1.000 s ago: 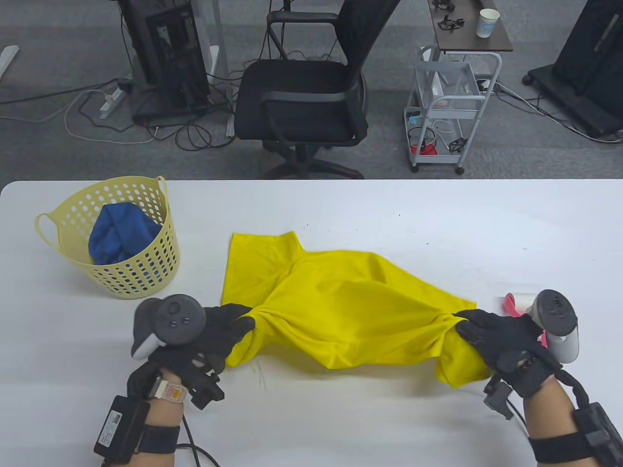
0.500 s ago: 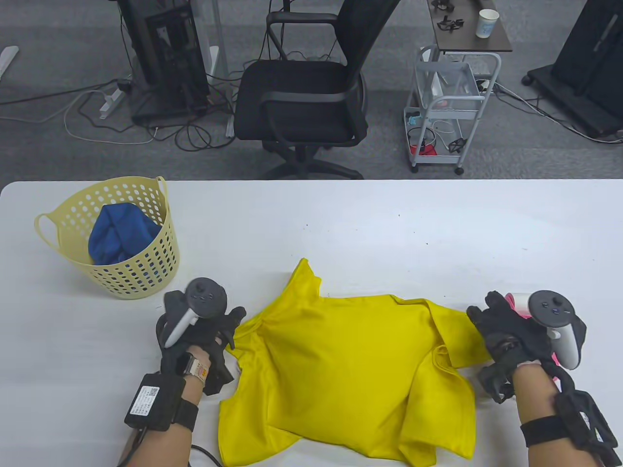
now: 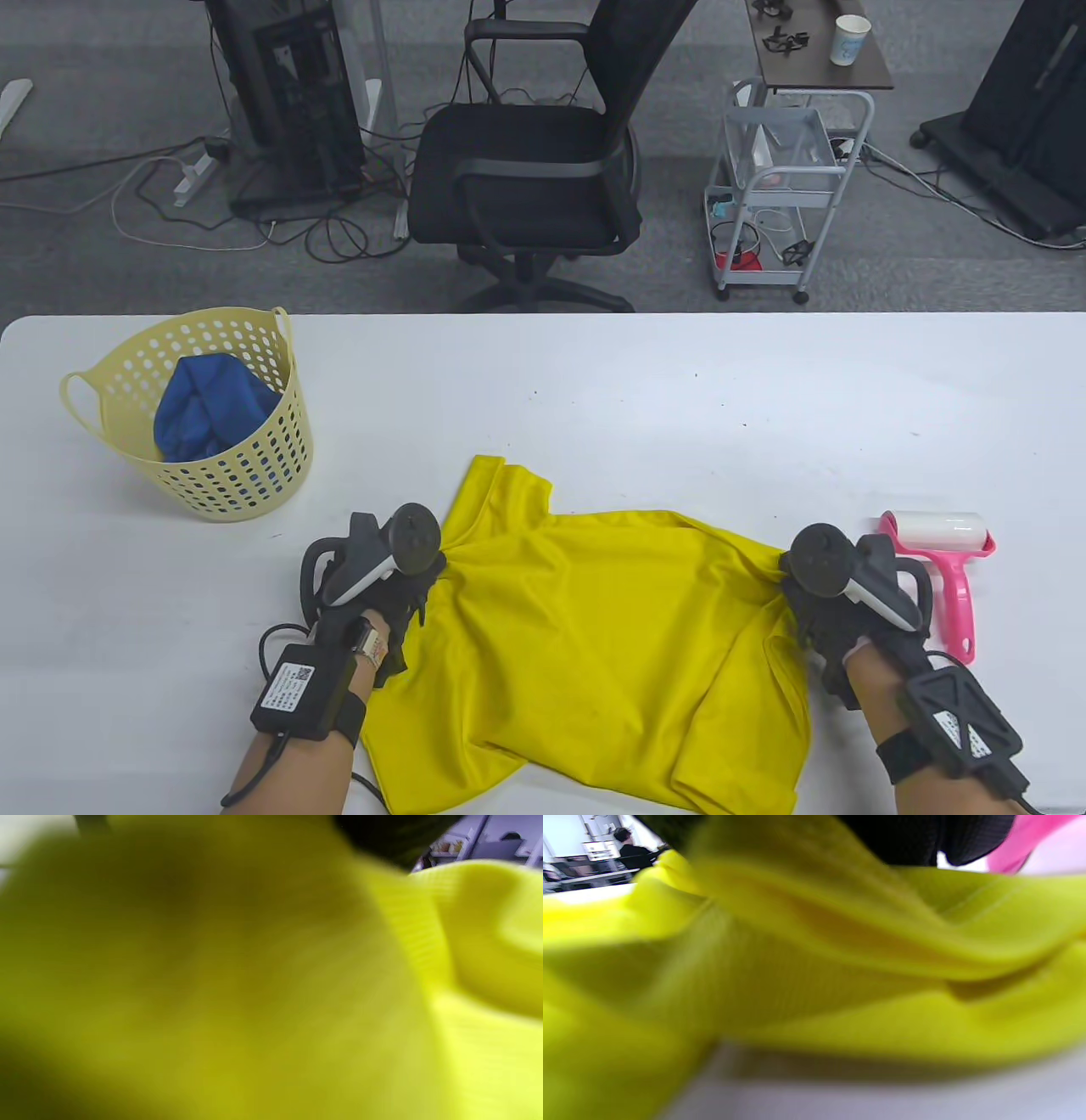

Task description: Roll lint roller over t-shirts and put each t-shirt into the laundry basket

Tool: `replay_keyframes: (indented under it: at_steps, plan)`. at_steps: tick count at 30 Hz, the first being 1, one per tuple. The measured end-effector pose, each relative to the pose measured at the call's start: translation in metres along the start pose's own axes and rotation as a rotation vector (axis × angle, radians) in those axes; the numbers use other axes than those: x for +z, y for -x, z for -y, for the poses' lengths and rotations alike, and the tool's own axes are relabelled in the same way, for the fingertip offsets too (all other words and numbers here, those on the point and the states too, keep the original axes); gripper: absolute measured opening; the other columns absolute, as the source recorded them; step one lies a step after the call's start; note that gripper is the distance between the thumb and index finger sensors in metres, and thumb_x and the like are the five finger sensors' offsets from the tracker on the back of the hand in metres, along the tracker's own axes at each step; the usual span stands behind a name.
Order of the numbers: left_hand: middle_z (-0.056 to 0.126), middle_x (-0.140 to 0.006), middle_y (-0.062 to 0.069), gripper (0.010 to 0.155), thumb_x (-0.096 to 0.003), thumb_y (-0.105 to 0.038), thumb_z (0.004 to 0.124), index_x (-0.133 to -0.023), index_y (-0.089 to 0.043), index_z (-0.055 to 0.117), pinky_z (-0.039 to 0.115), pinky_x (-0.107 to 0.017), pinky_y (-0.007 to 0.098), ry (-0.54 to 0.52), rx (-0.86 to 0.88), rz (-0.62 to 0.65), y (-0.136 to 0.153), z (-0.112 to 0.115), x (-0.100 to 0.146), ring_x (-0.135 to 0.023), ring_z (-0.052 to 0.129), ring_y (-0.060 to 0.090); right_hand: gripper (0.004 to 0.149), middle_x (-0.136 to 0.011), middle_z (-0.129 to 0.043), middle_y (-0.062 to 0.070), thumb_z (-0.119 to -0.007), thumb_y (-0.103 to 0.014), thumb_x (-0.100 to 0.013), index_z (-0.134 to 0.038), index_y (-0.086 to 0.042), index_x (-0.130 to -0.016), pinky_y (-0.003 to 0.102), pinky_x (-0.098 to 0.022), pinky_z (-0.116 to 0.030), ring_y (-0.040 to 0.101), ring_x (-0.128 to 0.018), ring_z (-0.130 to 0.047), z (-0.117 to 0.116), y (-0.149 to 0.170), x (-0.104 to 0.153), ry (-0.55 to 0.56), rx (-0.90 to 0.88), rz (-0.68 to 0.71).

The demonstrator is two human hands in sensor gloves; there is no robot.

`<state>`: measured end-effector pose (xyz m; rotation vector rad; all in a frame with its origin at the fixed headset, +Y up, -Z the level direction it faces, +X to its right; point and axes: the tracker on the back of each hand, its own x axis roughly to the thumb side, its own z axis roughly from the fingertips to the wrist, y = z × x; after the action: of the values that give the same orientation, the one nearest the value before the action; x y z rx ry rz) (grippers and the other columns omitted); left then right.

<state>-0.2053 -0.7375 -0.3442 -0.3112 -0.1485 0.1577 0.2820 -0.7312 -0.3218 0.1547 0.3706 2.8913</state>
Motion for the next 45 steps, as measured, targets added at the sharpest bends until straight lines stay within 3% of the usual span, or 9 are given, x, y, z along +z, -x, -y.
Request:
replay_keyframes:
  at_steps: [4,7,11,15,19,25,30,36,45]
  plan:
    - [0.100,-0.044,0.001,0.048,-0.0497,-0.043,0.074,-0.083,-0.009,0.081,0.073,-0.056,0.061,-0.057,0.382,-0.197,0.038,-0.013,0.009,-0.058,0.101,0.025,0.046,-0.071,-0.085,0.016,-0.069,-0.031,-0.053,-0.066,-0.003,-0.090,0.060,-0.062,-0.066,0.039,-0.062,-0.090,0.020,0.038,0.008,-0.009,-0.480,-0.177]
    - [0.065,-0.101,0.022,0.066,-0.0504,-0.032,0.069,-0.105,-0.010,0.038,0.042,-0.066,0.075,-0.207,0.030,-0.335,0.037,-0.014,0.013,-0.099,0.055,0.053,0.075,-0.096,-0.051,0.028,-0.077,-0.037,-0.045,-0.041,-0.003,-0.101,0.076,-0.064,-0.043,0.056,-0.087,-0.061,0.025,0.039,0.015,0.437,-0.100,-0.251]
    - [0.041,-0.111,0.023,0.069,-0.0505,-0.033,0.067,-0.105,-0.015,0.030,0.040,-0.067,0.075,-0.295,-0.437,-0.070,-0.004,-0.011,0.019,-0.102,0.041,0.055,0.072,-0.102,-0.037,0.026,-0.071,-0.040,-0.048,-0.037,-0.009,-0.103,0.076,-0.065,-0.038,0.055,-0.096,-0.045,0.037,0.005,0.026,0.487,0.242,-0.086]
    - [0.075,-0.102,0.013,0.066,-0.0472,-0.048,0.067,-0.103,-0.016,0.051,0.056,-0.066,0.070,-0.117,-0.292,0.214,-0.050,0.012,0.016,-0.097,0.073,0.044,0.058,-0.077,-0.088,0.017,-0.071,-0.044,-0.047,-0.072,-0.006,-0.091,0.060,-0.055,-0.075,0.042,-0.066,-0.095,0.025,-0.025,0.031,0.242,0.051,-0.021]
    - [0.043,-0.116,0.018,0.102,-0.0336,-0.072,0.066,-0.107,-0.019,0.020,0.043,-0.070,0.076,0.223,-0.334,0.152,-0.055,0.042,0.006,-0.107,0.047,0.052,0.088,-0.106,-0.041,0.029,-0.061,-0.063,-0.049,-0.030,-0.004,-0.107,0.077,-0.066,-0.042,0.061,-0.096,-0.048,-0.008,-0.020,0.017,-0.304,0.067,-0.141]
    - [0.004,-0.112,0.020,0.117,-0.0259,-0.078,0.067,-0.101,-0.020,0.000,0.030,-0.068,0.079,0.351,-0.240,0.005,-0.009,0.043,-0.007,-0.105,0.013,0.050,0.103,-0.100,0.010,0.022,-0.073,-0.059,-0.040,-0.002,-0.016,-0.101,0.080,-0.059,-0.001,0.052,-0.096,0.006,-0.014,0.029,-0.008,-0.269,0.155,-0.201]
    - [0.021,-0.114,0.025,0.101,-0.0374,-0.065,0.069,-0.105,-0.015,0.013,0.036,-0.068,0.077,0.001,-0.237,0.004,-0.020,0.016,0.016,-0.105,0.027,0.055,0.070,-0.106,-0.035,0.023,-0.072,-0.039,-0.046,-0.040,-0.016,-0.104,0.079,-0.064,-0.034,0.053,-0.101,-0.039,0.010,-0.014,0.022,0.225,0.407,0.004]
    - [0.080,-0.105,0.022,0.095,-0.0323,-0.071,0.072,-0.105,-0.011,0.059,0.067,-0.063,0.070,0.321,-0.401,0.078,-0.050,0.023,0.042,-0.095,0.082,0.049,0.091,-0.100,-0.042,0.038,-0.065,-0.063,-0.045,-0.038,0.002,-0.104,0.075,-0.062,-0.056,0.065,-0.089,-0.051,-0.032,-0.071,0.036,-0.452,0.084,0.014]
    - [0.004,-0.107,0.020,0.090,-0.0398,-0.060,0.048,-0.098,-0.016,-0.004,0.028,-0.069,0.075,0.162,-0.329,-0.085,-0.017,0.043,-0.006,-0.103,0.013,0.050,0.082,-0.097,0.013,0.021,-0.055,-0.050,-0.048,0.001,-0.017,-0.098,0.079,-0.061,-0.006,0.052,-0.096,0.004,-0.029,-0.008,-0.013,-0.108,0.140,-0.188]
